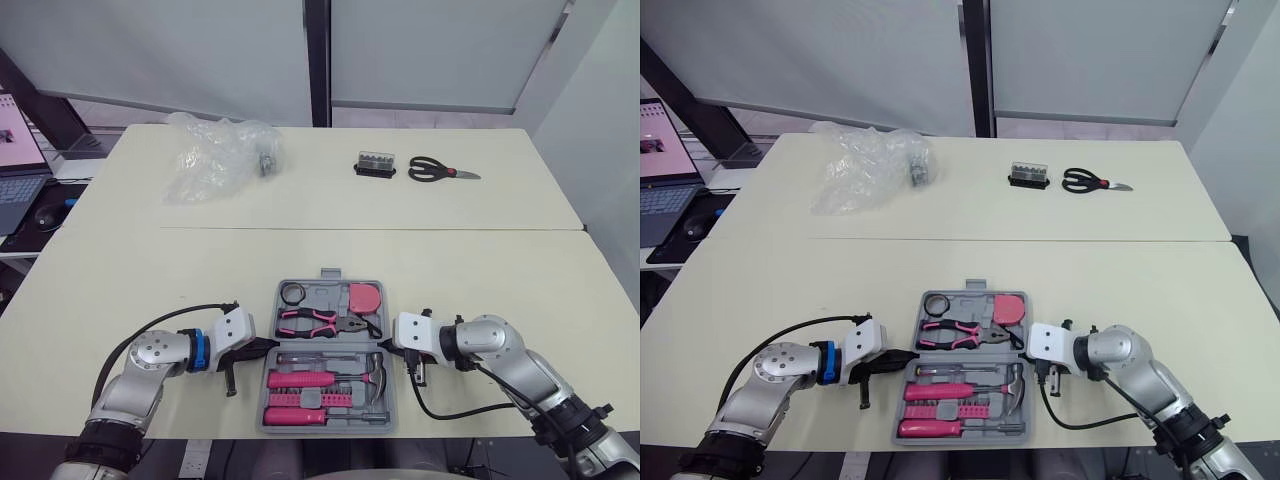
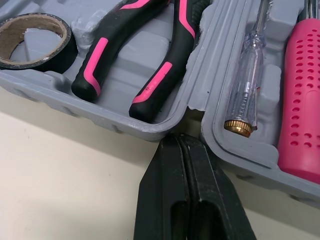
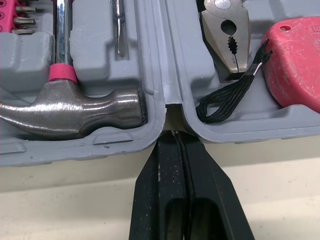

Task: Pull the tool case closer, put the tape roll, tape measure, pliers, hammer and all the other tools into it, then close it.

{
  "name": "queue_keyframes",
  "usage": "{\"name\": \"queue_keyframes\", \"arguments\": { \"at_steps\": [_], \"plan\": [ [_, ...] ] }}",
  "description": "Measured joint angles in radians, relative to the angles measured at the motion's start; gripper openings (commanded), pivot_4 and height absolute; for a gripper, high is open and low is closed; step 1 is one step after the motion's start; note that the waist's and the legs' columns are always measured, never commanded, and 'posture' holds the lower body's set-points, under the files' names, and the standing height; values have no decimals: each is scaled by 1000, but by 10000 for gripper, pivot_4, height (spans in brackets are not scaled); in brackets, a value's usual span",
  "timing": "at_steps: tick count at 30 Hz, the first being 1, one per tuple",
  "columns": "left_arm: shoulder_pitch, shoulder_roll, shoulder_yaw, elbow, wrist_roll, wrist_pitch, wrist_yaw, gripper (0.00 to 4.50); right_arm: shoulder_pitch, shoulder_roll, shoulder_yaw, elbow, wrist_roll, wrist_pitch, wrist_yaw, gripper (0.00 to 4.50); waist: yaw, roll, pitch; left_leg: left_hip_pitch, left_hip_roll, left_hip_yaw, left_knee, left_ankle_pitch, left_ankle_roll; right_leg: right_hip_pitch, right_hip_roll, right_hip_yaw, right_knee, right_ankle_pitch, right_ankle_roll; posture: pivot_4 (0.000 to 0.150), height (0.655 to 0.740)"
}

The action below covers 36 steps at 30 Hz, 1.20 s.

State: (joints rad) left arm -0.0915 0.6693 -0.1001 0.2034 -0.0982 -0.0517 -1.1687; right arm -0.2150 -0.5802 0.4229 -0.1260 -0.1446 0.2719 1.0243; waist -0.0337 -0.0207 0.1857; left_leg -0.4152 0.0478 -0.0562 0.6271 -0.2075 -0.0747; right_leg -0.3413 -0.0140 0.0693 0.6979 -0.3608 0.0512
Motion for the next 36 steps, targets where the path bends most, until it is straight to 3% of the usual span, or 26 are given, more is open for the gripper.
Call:
{"name": "queue_keyframes", "arguments": {
  "at_steps": [27, 36],
  "plan": [
    [34, 17, 15, -27, -17, 7, 2, 98, 0, -7, -5, -27, 0, 51, 2, 0, -2, 0, 0, 0, 0, 0, 0, 0, 0, 0, 0, 0, 0, 0, 0, 1500, 7400],
    [131, 148, 155, 5, -98, -18, -14, 98, 145, -166, -132, -161, 51, 66, -7, 0, 1, 0, 0, -1, 0, 0, 0, 0, 0, -1, 0, 0, 0, 0, 0, 1500, 7400]
  ]
}}
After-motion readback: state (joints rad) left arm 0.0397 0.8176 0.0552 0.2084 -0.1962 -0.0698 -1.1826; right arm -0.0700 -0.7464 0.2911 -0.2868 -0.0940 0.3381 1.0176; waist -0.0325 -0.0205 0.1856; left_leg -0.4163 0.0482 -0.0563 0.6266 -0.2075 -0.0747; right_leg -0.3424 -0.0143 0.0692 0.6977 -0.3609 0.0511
